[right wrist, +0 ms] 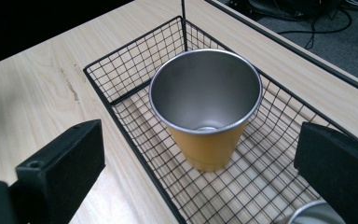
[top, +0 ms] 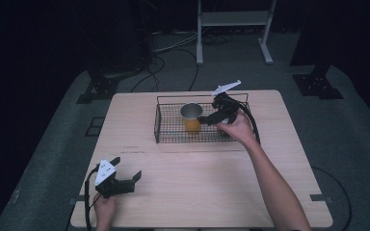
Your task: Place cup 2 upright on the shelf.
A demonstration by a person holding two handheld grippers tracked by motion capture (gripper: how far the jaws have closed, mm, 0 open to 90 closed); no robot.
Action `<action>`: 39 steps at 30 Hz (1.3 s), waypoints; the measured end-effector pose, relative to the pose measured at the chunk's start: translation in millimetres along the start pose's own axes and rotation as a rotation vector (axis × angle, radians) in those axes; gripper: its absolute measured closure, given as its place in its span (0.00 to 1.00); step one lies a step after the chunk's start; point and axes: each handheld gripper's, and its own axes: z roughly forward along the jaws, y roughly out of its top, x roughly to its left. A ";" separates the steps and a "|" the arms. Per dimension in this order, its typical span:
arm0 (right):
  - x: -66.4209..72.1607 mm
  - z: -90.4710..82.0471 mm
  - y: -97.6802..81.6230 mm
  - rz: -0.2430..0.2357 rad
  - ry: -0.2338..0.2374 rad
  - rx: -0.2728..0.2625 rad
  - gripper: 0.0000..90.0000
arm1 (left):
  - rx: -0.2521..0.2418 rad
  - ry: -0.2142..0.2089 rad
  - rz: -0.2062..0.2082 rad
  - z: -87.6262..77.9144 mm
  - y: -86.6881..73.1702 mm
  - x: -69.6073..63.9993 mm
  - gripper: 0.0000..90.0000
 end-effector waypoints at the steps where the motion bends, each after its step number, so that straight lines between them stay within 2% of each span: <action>1: 0.1 -1.2 -1.2 0.000 -0.001 -0.002 0.01 | 0.000 0.000 -0.001 0.0 0.0 -0.1 0.00; 16: 2.8 -16.6 -16.1 -0.012 -0.007 -0.002 0.01 | 0.003 0.000 0.004 0.2 0.1 -0.4 0.00; 25: 6.9 -33.4 -23.7 -0.035 -0.013 0.004 0.01 | 0.007 0.001 0.005 0.5 0.3 -0.7 0.00; 28: 8.1 -36.8 -27.6 -0.031 -0.008 -0.003 0.01 | 0.008 0.001 0.007 0.7 0.4 -0.9 0.00; 32: 8.6 -39.8 -35.3 -0.022 -0.005 0.014 0.01 | 0.008 0.002 0.009 1.0 0.4 -1.1 0.00; 34: 9.1 -42.0 -38.2 -0.034 -0.016 0.009 0.02 | 0.009 0.003 0.009 1.1 0.4 -1.1 0.00; 39: 8.6 -49.6 -46.2 -0.024 -0.018 0.008 0.02 | 0.011 0.003 0.011 1.4 0.5 -1.2 0.00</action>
